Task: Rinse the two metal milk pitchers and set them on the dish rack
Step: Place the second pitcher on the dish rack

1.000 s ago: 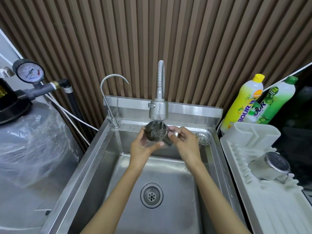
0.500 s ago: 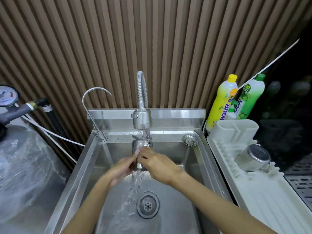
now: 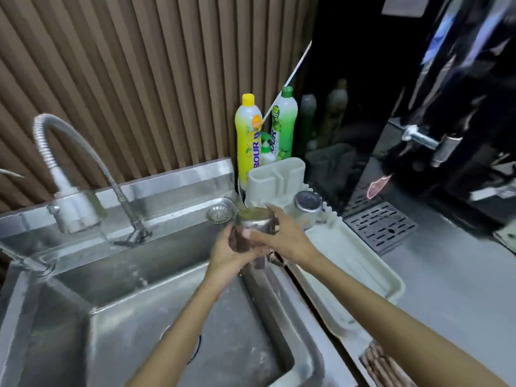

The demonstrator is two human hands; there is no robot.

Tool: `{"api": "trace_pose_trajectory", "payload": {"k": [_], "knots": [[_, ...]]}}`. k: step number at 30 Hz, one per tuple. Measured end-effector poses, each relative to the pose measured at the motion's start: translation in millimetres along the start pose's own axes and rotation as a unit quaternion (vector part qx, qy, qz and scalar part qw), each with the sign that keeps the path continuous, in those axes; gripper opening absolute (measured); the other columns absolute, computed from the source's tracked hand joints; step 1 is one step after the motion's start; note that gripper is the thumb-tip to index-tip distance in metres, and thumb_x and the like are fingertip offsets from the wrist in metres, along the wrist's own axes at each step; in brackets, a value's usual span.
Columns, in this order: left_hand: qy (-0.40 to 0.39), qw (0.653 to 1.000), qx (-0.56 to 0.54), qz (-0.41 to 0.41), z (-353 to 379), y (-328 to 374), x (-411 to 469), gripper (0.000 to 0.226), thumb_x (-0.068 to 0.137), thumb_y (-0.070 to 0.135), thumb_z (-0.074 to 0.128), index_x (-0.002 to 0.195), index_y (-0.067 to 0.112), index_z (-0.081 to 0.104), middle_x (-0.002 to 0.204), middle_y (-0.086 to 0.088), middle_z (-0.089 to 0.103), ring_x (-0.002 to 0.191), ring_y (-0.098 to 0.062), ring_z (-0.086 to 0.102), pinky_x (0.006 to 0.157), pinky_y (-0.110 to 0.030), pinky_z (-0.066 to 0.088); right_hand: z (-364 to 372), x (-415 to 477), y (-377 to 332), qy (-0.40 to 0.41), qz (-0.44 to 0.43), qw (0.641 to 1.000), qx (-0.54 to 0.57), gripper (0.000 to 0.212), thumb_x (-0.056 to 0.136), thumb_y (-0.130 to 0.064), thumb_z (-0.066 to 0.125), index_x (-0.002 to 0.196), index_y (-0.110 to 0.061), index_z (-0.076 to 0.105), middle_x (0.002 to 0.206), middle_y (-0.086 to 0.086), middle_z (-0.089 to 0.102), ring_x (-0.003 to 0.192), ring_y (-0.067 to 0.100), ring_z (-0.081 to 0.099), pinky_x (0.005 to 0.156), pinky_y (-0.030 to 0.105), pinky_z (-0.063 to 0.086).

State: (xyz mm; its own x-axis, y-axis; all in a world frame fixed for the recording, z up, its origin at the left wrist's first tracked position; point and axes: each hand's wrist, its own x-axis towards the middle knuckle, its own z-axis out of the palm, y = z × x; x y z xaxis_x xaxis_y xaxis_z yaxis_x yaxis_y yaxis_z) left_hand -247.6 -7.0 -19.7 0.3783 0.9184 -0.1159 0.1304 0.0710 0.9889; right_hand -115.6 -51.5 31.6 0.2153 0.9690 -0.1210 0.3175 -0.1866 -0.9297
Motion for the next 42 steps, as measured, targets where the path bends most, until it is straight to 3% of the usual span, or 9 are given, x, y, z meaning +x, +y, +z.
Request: {"api": "trace_pose_trajectory", "payload": {"k": [5,10,15,20,26,32,37,39,42], "knots": [[-0.060,0.997,0.035,0.019,83,10,25,0.069,0.047,0.035,0.085,0.112,0.030,0.060,0.111,-0.003,0.069,0.105,-0.017,0.064,0.094,-0.032,0.050,-88,-3,21,0.058,0.041,0.996,-0.061,0.049,0.063,-0.027,0.083,0.102,-0.022,0.055,0.093,-0.012,0.061,0.088,0.005,0.058,0.070,0.009,0.043],[-0.111,0.993,0.028,0.020,128,8,43,0.069,0.082,-0.007,0.059,0.142,0.016,0.035,0.123,0.015,0.050,0.116,-0.011,0.053,0.083,-0.006,0.045,-132,7,62,0.100,0.073,0.989,-0.082,0.055,0.057,-0.022,0.086,0.100,-0.017,0.052,0.097,-0.001,0.061,0.091,0.014,0.058,0.080,0.026,0.047],[-0.148,0.987,0.048,0.033,146,-4,51,0.069,0.088,-0.012,0.041,0.145,0.024,0.026,0.133,0.014,0.039,0.120,-0.001,0.043,0.087,-0.007,0.036,-125,21,102,0.156,0.093,0.982,-0.046,0.076,0.056,-0.018,0.086,0.118,-0.009,0.042,0.104,-0.002,0.056,0.097,0.015,0.054,0.080,0.023,0.044],[-0.140,0.988,0.048,0.044,144,-14,56,0.067,0.087,-0.017,0.034,0.144,0.017,0.026,0.133,0.028,0.025,0.099,0.032,0.042,0.084,0.006,0.032,-115,27,108,0.170,0.088,0.981,-0.031,0.075,0.056,-0.015,0.086,0.115,-0.007,0.041,0.097,-0.005,0.055,0.084,0.011,0.054,0.055,0.002,0.041],[-0.140,0.982,0.109,0.072,146,-23,46,0.078,0.082,-0.019,0.036,0.136,0.037,0.031,0.140,0.017,0.034,0.125,0.010,0.035,0.090,0.007,0.027,-107,7,117,0.190,0.094,0.977,-0.037,0.065,0.055,-0.014,0.086,0.098,-0.006,0.038,0.089,-0.001,0.052,0.062,-0.001,0.046,0.046,0.007,0.040],[-0.134,0.957,0.248,0.068,128,-30,65,0.085,0.082,-0.009,0.038,0.133,0.054,0.011,0.104,-0.003,0.055,0.092,-0.012,0.048,0.080,-0.022,0.042,-110,12,103,0.117,0.129,0.982,-0.073,0.078,0.059,-0.020,0.085,0.117,-0.002,0.037,0.105,0.003,0.051,0.083,0.010,0.053,0.055,0.003,0.039],[-0.146,0.977,0.150,0.034,98,-21,51,0.071,0.089,-0.004,0.044,0.145,0.033,0.021,0.147,-0.004,0.041,0.137,-0.016,0.038,0.106,-0.019,0.029,-99,19,75,0.115,0.083,0.948,-0.285,0.091,0.074,-0.030,0.072,0.142,-0.004,0.018,0.150,0.017,0.027,0.140,0.033,0.025,0.111,0.042,0.029],[-0.087,0.991,0.096,0.028,70,-11,45,0.057,0.093,0.007,0.048,0.144,0.022,0.029,0.144,-0.005,0.044,0.130,-0.008,0.040,0.106,-0.017,0.030,-82,26,53,0.112,-0.008,0.946,-0.303,0.085,0.081,-0.030,0.065,0.145,-0.006,0.015,0.154,0.016,0.021,0.143,0.032,0.019,0.114,0.042,0.023],[0.035,0.994,0.100,0.010,9,-2,37,0.048,0.093,0.025,0.049,0.139,0.020,0.039,0.135,0.002,0.052,0.123,-0.005,0.045,0.104,-0.020,0.032,-40,44,21,0.029,-0.105,0.962,-0.252,0.065,0.085,-0.028,0.059,0.141,-0.013,0.029,0.145,0.011,0.039,0.132,0.029,0.040,0.100,0.031,0.033]]}}
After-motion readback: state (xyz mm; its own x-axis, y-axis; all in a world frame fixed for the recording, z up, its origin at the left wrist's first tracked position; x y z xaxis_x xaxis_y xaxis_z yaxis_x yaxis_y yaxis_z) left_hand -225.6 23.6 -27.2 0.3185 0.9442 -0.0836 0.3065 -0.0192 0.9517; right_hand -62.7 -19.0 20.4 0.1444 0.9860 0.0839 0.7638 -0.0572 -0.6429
